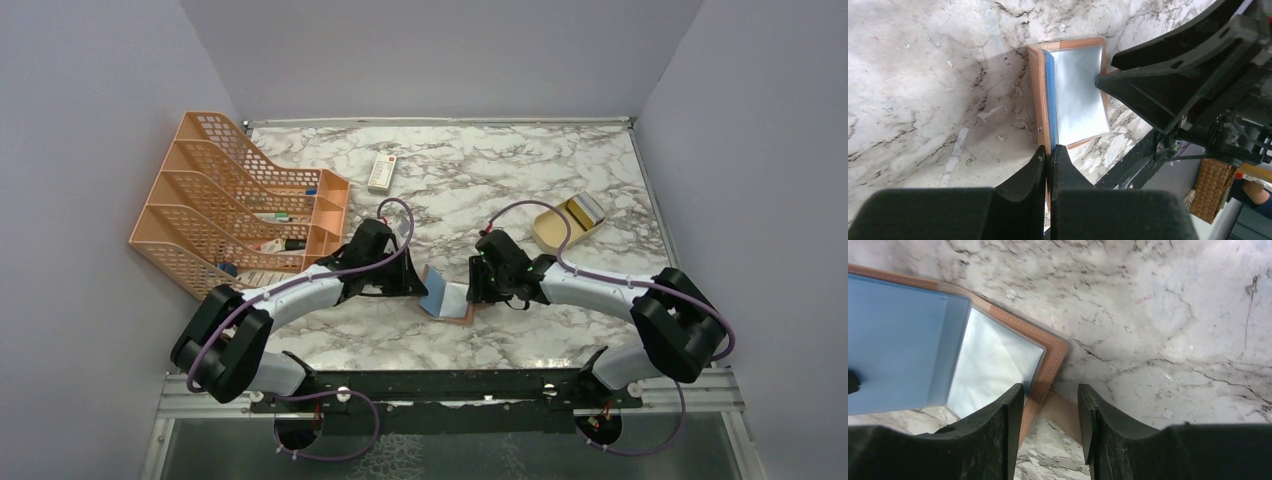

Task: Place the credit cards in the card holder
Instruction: Open the card holder at the center of the board, then pick up the credit card from the storage box.

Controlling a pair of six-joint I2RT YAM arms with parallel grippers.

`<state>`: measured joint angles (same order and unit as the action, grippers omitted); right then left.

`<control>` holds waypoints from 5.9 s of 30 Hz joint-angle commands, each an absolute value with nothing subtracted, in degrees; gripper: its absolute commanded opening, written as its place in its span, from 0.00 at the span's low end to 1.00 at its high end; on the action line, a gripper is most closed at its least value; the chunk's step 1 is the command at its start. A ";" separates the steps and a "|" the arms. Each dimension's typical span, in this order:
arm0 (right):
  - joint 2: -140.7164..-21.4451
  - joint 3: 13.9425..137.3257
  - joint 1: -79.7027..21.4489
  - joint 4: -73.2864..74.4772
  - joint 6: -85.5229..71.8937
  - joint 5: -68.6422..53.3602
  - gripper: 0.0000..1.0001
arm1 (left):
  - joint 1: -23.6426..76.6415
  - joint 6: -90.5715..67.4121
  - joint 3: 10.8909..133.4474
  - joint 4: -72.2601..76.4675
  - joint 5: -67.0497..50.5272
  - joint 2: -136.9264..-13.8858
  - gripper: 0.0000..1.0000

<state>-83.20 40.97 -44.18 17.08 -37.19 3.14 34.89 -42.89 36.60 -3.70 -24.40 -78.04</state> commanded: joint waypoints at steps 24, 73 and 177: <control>-81.98 37.41 -44.29 6.32 -28.99 -9.14 0.40 | 34.26 -45.58 34.40 2.40 -28.32 -68.76 0.00; -92.80 65.76 -29.27 20.34 -5.99 12.50 0.45 | 34.10 -23.65 46.33 -20.81 -24.85 -72.31 0.00; -104.24 83.23 -11.04 45.44 -6.10 31.01 0.01 | 33.75 -21.20 45.44 -22.92 -24.29 -71.05 0.00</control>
<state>-107.87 80.68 -10.68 40.42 -1.69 35.24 34.09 -18.96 44.38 -24.86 -25.89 -69.73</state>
